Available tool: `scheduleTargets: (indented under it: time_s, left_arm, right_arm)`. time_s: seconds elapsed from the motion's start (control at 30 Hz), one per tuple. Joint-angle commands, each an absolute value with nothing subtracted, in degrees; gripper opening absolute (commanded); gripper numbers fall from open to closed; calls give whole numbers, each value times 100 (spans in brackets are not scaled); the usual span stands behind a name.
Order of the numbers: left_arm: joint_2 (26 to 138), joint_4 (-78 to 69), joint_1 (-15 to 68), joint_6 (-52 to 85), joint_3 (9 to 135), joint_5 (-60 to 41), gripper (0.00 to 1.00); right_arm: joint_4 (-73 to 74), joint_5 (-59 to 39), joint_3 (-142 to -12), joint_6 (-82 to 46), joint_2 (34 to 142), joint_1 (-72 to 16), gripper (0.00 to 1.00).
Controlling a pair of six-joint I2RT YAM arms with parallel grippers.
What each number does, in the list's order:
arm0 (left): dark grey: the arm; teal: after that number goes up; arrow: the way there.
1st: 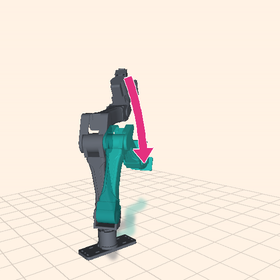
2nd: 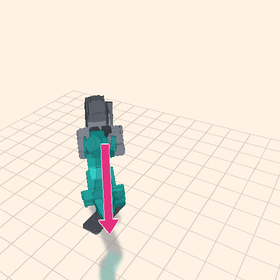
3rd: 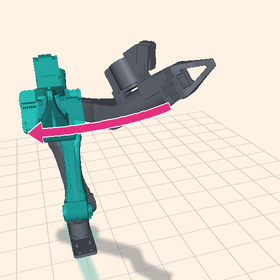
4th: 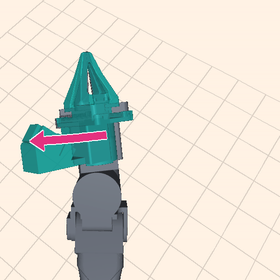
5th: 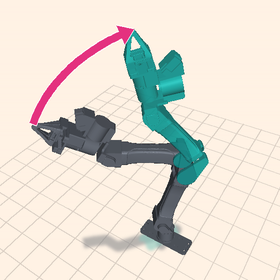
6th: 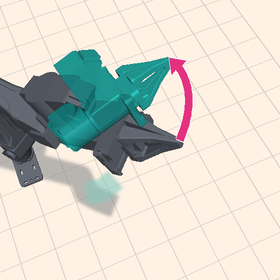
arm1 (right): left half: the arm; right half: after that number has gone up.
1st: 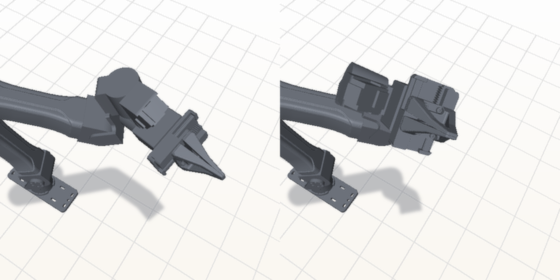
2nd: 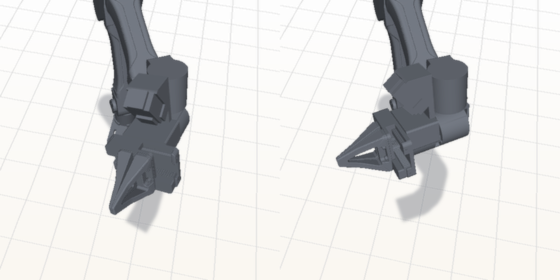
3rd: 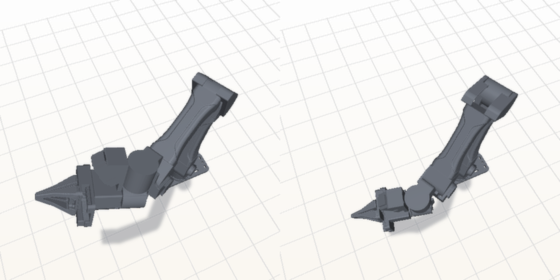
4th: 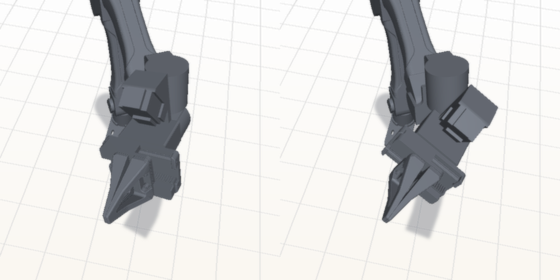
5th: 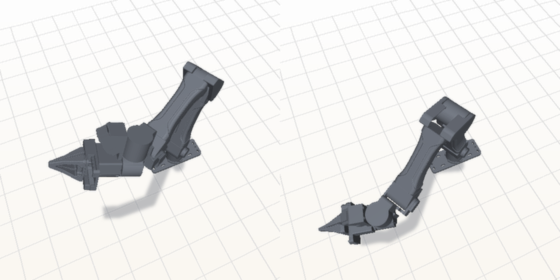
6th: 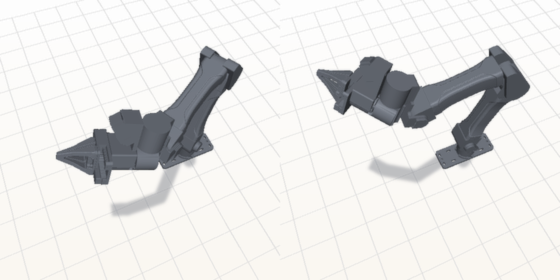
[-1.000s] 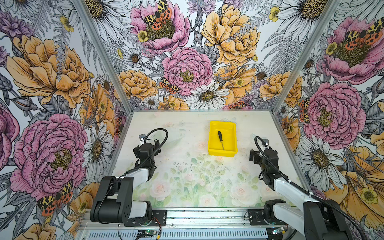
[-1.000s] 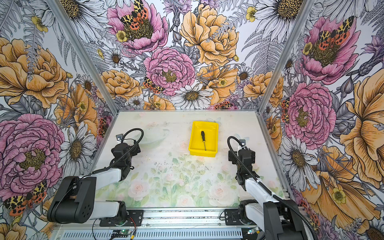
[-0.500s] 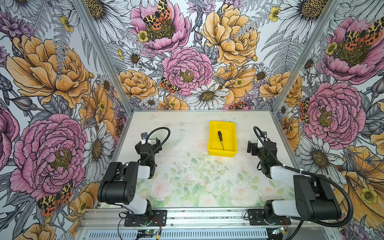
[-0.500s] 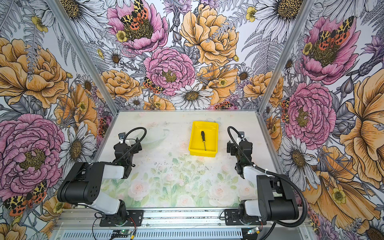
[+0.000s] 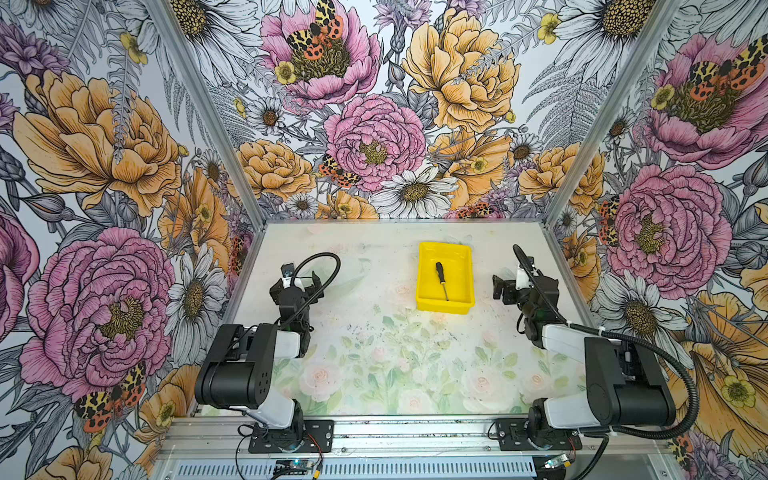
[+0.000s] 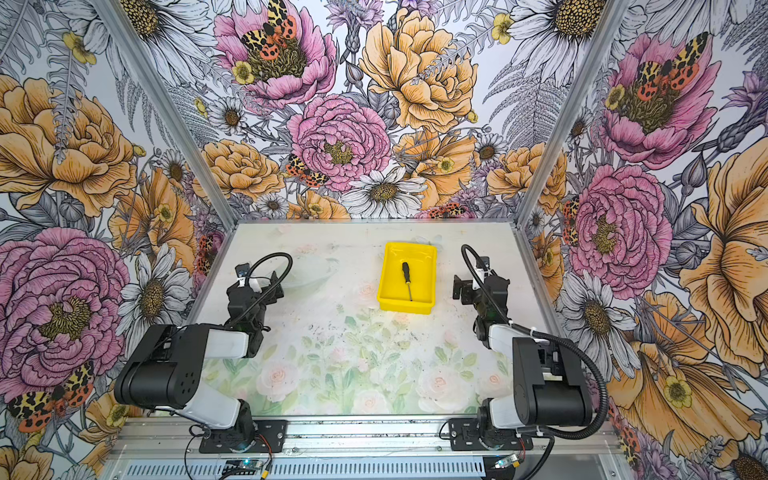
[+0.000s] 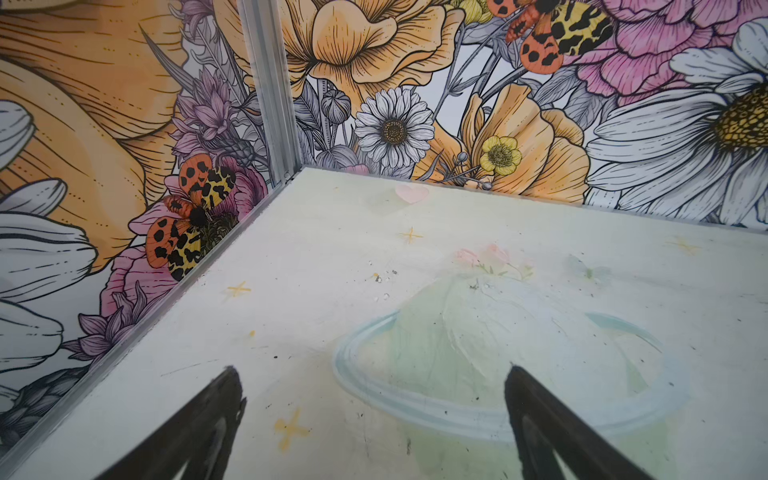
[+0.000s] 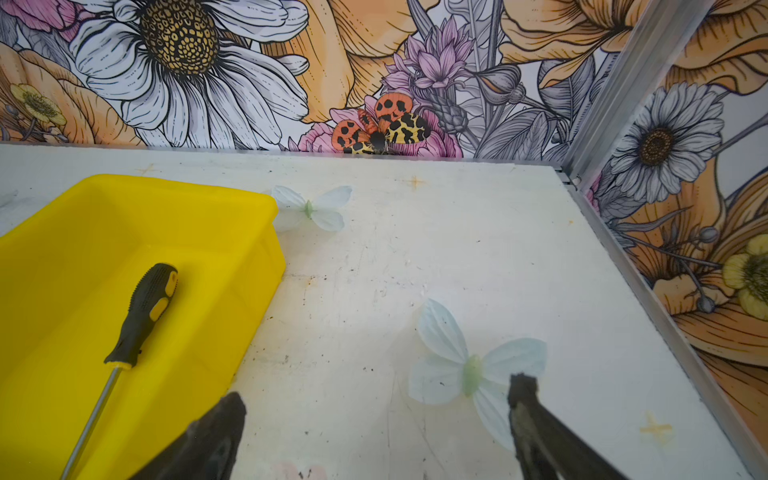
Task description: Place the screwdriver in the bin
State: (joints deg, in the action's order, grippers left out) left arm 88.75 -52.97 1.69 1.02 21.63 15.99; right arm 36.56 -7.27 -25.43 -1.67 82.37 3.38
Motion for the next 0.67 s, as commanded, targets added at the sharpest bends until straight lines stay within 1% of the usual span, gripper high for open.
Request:
scheduleTargets:
  time_s: [0.0,0.07,0.33,0.63]
  left_arm:
    - [8877,-5485,142,9,2101,1468,99]
    - [8873,-5476,145,15,2101,1461,99]
    - [8876,-5489,146,10,2101,1468,99]
    - [8876,-5476,143,22,2109,1450,99]
  right_arm:
    - [5031,-793,-2173,-312,8733,384,99]
    - [4814,-602,-2302,-378,8791,378,100]
    - [4829,-182,-2329,-519,8828,369,99]
    - [4822,-70,-2325,-484,8820,303,100]
